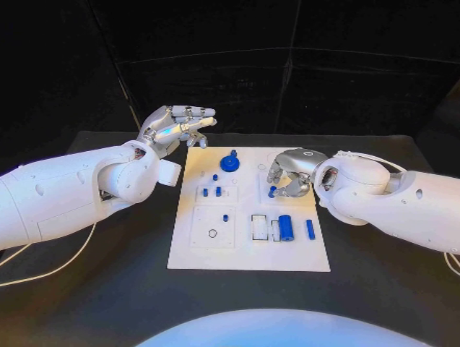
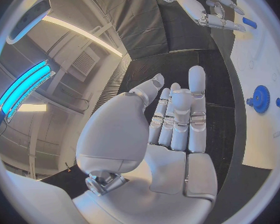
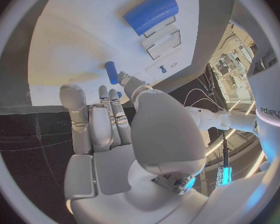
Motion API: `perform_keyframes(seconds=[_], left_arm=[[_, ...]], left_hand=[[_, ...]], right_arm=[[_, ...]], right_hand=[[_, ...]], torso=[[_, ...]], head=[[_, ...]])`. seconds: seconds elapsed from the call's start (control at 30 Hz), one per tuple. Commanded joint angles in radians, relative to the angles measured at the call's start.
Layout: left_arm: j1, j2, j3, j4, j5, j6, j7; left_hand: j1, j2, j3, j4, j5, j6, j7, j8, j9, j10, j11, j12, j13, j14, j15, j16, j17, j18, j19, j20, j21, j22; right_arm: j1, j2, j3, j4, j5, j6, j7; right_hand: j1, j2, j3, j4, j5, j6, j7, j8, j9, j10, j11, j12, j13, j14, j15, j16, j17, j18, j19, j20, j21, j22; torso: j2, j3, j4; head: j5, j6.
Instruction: Assemble the parts on the task board
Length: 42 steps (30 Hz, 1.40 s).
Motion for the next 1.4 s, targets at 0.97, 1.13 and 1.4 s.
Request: perform_keyframes(seconds=[0.97, 1.13, 1.4], left_arm=[[0.001, -0.004, 0.001, 0.002, 0.003, 0.011, 0.004], [0.001, -0.005, 0.001, 0.003, 0.003, 0.011, 0.005], [0.001, -0.005, 0.001, 0.001, 0.003, 0.011, 0.005]], left_hand=[[0.011, 0.004, -0.008, 0.000, 0.003, -0.009, 0.000, 0.005, -0.001, -0.010, -0.001, 0.008, 0.002, -0.006, 0.004, 0.004, -0.001, 0.020, -0.001, 0.006, -0.006, -0.002], [0.011, 0.004, -0.008, 0.000, 0.003, -0.009, 0.000, 0.005, -0.001, -0.010, -0.001, 0.008, 0.002, -0.006, 0.004, 0.004, -0.001, 0.020, -0.001, 0.006, -0.006, -0.002], [0.011, 0.004, -0.008, 0.000, 0.003, -0.009, 0.000, 0.005, -0.001, -0.010, -0.001, 0.008, 0.002, -0.006, 0.004, 0.004, -0.001, 0.020, -0.001, 0.006, -0.006, -0.002]], right_arm=[[-0.022, 0.043, -0.001, -0.051, -0.020, -0.036, 0.011], [-0.024, 0.040, -0.001, -0.047, -0.021, -0.058, 0.014], [-0.025, 0.013, -0.001, -0.012, -0.025, -0.138, 0.016]], right_hand=[[0.027, 0.045, 0.079, 0.009, -0.028, 0.090, -0.011, 0.015, 0.005, 0.152, -0.026, 0.007, -0.002, 0.036, -0.021, 0.013, 0.015, -0.006, 0.041, -0.018, 0.031, 0.054], [0.024, 0.044, 0.080, 0.010, -0.032, 0.092, -0.011, 0.016, 0.005, 0.155, -0.026, 0.006, -0.002, 0.037, -0.021, 0.014, 0.016, -0.006, 0.041, -0.019, 0.031, 0.054], [0.022, 0.046, 0.089, 0.011, -0.033, 0.108, -0.014, 0.020, 0.006, 0.171, -0.030, 0.004, 0.000, 0.038, -0.024, 0.018, 0.021, -0.008, 0.046, -0.021, 0.037, 0.064]], torso=[[-0.001, -0.0005, -0.0007], [-0.001, -0.0003, -0.0005], [-0.003, 0.0005, -0.0022]], head=[[0.001, -0.009], [0.001, -0.008], [0.000, -0.006]])
